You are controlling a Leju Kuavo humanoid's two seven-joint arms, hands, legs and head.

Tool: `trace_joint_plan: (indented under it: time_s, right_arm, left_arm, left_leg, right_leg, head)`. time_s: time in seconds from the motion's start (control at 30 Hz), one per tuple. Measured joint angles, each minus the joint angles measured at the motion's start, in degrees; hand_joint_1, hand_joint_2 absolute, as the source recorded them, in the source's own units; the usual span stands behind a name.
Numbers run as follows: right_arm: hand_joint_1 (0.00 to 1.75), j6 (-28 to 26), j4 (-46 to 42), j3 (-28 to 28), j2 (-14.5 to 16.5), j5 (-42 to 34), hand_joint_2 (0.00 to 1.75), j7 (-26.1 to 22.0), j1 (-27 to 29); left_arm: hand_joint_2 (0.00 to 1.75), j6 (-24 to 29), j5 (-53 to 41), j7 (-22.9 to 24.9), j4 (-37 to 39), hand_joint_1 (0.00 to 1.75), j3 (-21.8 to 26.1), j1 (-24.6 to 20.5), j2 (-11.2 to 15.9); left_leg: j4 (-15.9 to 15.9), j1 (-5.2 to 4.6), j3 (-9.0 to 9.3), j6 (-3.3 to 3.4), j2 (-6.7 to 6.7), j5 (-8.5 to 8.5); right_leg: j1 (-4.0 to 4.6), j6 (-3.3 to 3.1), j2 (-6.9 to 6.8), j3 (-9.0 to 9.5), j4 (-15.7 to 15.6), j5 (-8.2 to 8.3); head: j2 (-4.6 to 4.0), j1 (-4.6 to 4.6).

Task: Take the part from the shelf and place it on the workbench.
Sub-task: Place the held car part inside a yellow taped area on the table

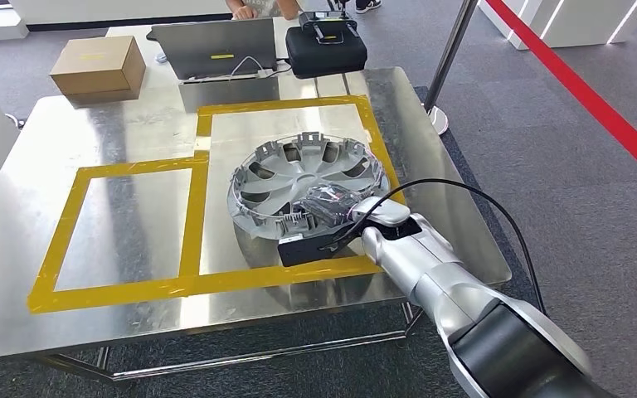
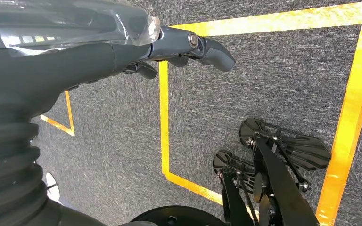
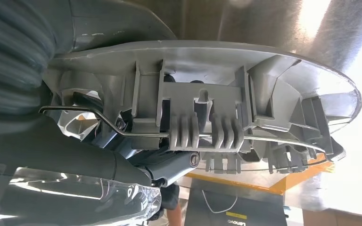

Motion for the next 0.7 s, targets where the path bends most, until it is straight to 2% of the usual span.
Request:
trace_joint_plan:
  time_s: [0.1, 0.33, 0.57, 0.7]
  right_arm:
    - [0.00, 0.2, 0.4, 0.0, 0.0, -0.2, 0.00, 0.0, 0.2]
    - [0.00, -0.3, 1.6, 0.3, 0.4, -0.4, 0.00, 0.1, 2.8]
    - [0.00, -5.7, 2.1, 0.3, 0.8, -0.3, 0.00, -0.8, 3.6]
    - [0.00, -9.1, 2.3, -0.1, 1.4, -1.0, 0.00, -1.5, 3.6]
  left_arm:
    - [1.75, 0.0, 0.0, 0.0, 0.0, 0.00, 0.0, 0.0, 0.0]
    - [1.75, 1.6, -0.1, 1.0, 0.0, 0.00, 0.0, -0.2, 0.0]
    - [1.75, 2.5, -0.1, 1.0, 0.0, 0.00, 0.0, -0.2, 0.0]
    - [0.00, 2.6, -0.5, 0.9, 0.0, 0.00, 0.0, -0.2, 0.0]
  left_leg:
    - [0.0, 0.00, 0.02, 0.00, -0.01, 0.00]
    - [0.0, 0.00, -0.09, -0.01, -0.12, 0.01]
    - [0.0, 0.00, -0.24, -0.01, -0.13, 0.00]
    - [0.0, 0.00, -0.27, -0.01, -0.12, 0.00]
  right_leg:
    - [0.01, 0.00, -0.01, 0.01, 0.0, 0.00]
    - [0.01, 0.00, -0.09, -0.06, 0.0, 0.00]
    - [0.01, 0.00, -0.09, -0.21, 0.0, 0.00]
    - [0.01, 0.00, -0.09, -0.23, 0.0, -0.01]
  head:
    - [0.00, -0.01]
    - [0.00, 0.00]
    - [0.00, 0.00]
    - [0.00, 0.01]
